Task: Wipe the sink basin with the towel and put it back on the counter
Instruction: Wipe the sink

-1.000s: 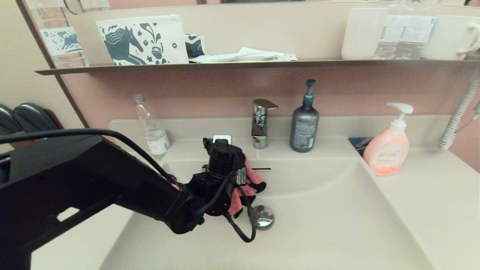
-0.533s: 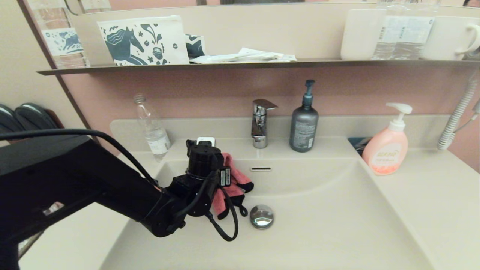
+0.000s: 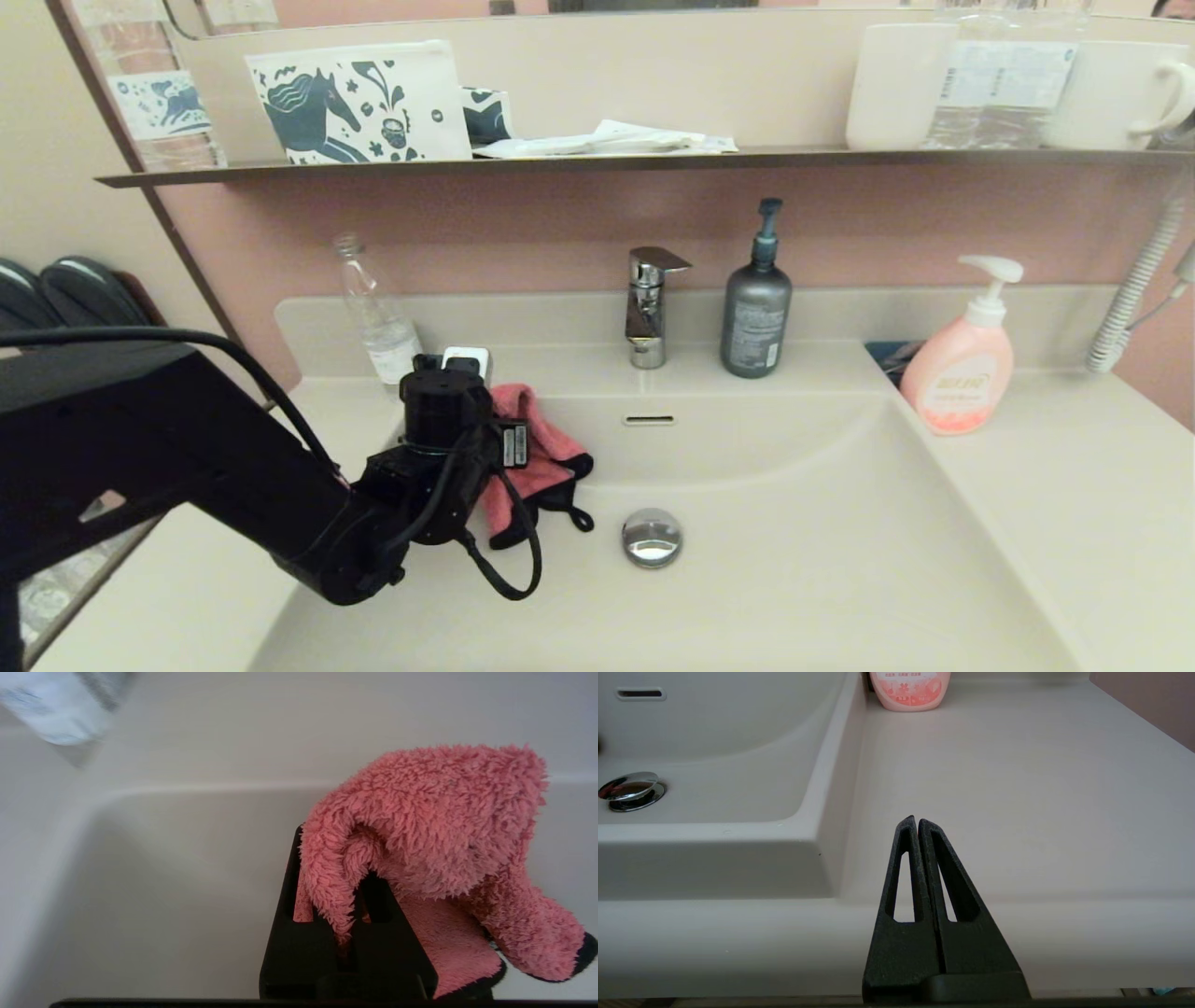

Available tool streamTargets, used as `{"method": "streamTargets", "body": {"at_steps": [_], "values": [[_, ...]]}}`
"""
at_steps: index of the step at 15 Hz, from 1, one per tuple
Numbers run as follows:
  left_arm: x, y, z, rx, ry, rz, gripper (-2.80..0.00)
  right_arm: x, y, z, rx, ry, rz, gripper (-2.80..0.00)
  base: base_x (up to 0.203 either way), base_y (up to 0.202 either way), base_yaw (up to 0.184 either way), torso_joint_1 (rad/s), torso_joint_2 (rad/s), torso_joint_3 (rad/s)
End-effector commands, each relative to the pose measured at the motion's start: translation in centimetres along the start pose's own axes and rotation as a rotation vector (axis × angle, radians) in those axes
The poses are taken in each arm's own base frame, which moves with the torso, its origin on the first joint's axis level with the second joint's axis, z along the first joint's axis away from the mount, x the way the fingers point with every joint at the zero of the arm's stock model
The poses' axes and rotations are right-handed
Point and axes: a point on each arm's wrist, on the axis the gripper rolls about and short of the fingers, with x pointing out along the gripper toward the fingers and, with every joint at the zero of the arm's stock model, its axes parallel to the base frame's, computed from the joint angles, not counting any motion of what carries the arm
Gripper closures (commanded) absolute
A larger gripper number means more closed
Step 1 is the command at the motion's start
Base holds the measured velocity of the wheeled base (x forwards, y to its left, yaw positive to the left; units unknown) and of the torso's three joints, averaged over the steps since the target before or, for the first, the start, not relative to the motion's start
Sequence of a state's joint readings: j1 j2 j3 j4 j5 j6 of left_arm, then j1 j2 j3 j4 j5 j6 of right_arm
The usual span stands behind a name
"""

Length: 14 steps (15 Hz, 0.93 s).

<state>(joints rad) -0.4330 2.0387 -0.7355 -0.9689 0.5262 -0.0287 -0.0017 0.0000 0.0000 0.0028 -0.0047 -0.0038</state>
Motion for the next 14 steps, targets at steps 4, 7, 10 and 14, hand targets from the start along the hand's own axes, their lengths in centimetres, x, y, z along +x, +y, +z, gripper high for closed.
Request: {"method": "streamTargets", "body": {"at_steps": [4, 7, 10, 14], "values": [[0.7, 2.0, -0.6, -0.002, 0.014, 0.035, 0.00, 0.0, 0.0, 0.0, -0.001, 0.002, 0.000, 0.00, 0.000, 0.000, 0.000, 0.000, 0.00, 0.000], [-0.1, 0.4, -0.5, 0.009, 0.004, -0.009, 0.00, 0.0, 0.0, 0.0, 0.000, 0.002, 0.000, 0.00, 0.000, 0.000, 0.000, 0.000, 0.00, 0.000], [-1.0, -1.4, -0.4, 0.019, -0.010, -0.035, 0.00, 0.0, 0.0, 0.0, -0.001, 0.002, 0.000, 0.00, 0.000, 0.000, 0.000, 0.000, 0.00, 0.000], [-2.1, -4.1, 0.1, 0.029, -0.044, -0.069, 0.00, 0.0, 0.0, 0.0, -0.001, 0.002, 0.000, 0.00, 0.000, 0.000, 0.000, 0.000, 0.00, 0.000]]}}
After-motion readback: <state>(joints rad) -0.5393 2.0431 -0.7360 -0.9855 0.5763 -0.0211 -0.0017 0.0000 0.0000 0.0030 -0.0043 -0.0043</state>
